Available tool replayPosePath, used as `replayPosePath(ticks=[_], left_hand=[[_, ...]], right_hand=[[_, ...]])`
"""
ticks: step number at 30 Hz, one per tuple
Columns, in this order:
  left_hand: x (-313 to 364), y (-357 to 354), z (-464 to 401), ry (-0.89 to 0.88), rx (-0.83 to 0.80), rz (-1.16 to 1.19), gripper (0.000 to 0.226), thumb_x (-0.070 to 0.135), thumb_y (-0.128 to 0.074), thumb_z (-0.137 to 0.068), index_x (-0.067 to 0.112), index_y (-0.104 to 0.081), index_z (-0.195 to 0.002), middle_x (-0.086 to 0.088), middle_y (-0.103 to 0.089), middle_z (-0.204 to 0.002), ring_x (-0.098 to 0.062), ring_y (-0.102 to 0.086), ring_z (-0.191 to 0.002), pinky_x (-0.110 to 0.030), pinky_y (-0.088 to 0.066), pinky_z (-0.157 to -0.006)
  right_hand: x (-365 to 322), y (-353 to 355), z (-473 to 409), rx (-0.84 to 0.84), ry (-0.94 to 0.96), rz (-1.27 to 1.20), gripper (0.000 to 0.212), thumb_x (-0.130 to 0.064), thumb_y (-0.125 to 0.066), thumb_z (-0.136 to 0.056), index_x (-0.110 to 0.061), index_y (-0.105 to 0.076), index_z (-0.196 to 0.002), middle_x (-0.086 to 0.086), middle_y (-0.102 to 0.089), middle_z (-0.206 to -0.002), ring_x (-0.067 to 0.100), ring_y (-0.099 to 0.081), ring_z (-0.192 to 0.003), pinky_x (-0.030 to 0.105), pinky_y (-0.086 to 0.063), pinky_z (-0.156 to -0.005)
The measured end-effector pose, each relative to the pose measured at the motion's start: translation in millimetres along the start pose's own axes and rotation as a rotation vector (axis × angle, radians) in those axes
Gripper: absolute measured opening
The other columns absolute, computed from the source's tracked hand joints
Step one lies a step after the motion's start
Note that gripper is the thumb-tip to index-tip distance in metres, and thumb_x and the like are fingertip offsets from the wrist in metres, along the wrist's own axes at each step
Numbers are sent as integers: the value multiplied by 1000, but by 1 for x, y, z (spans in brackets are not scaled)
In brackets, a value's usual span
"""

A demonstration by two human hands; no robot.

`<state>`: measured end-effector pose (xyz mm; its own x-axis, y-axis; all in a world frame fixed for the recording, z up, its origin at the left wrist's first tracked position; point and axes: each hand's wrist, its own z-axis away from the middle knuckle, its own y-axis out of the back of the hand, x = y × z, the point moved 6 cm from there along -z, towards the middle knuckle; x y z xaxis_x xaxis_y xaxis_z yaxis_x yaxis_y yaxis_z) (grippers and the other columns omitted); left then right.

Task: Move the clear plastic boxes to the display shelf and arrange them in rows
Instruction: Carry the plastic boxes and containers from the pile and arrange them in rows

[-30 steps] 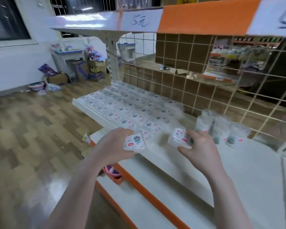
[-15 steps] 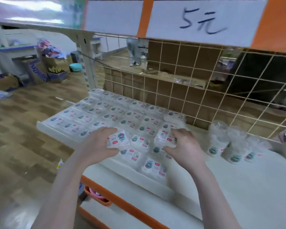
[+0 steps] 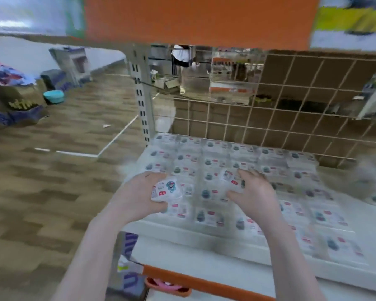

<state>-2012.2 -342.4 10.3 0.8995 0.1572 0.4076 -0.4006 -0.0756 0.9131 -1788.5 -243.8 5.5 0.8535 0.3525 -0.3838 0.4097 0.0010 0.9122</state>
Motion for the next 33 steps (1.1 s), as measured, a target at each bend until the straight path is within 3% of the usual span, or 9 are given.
replayPosePath(ticks=[8,16,24,28,33], left_hand=[[-68,31,-11,15,-2,34,69,33,-70,-78,25,-40,-140,6,-46,-134,-14,-48,-117,-23,-38,-86],[-92,37,-15,59,39,65,68,32,-69,-79,27,-39,-140,9,-43,-135,-11,-49,-116,-22,-39,-85],[-116,52,-26,42,42,60,67,33,-68,-80,25,-39,-140,9,-47,-128,-11,-50,-108,-24,-44,-83],[-131,67,-41,33,62,48,68,38,-69,-78,25,-40,-139,8,-48,-126,-10,-50,-102,-22,-40,-77],[-148,63,-54,16,35,33,68,40,-69,-76,26,-44,-137,7,-50,-127,-14,-52,-109,-22,-37,-78]], right_hand=[[-75,-31,-27,-45,-26,64,50,-33,-60,-83,-13,-49,-128,5,-51,-126,22,-43,-117,31,-43,-87],[-100,-54,-53,-137,5,49,56,-35,-58,-87,-17,-41,-137,3,-43,-137,22,-36,-126,34,-42,-93],[-127,-66,-71,-88,0,80,52,-38,-56,-86,-19,-45,-133,2,-47,-135,22,-39,-125,33,-41,-91],[-131,-84,-75,-57,-82,158,55,-50,-54,-86,-18,-46,-130,4,-50,-132,25,-42,-122,34,-41,-94],[-135,-94,-69,-102,-59,227,71,-63,-47,-85,-15,-37,-137,5,-42,-137,23,-41,-125,33,-42,-92]])
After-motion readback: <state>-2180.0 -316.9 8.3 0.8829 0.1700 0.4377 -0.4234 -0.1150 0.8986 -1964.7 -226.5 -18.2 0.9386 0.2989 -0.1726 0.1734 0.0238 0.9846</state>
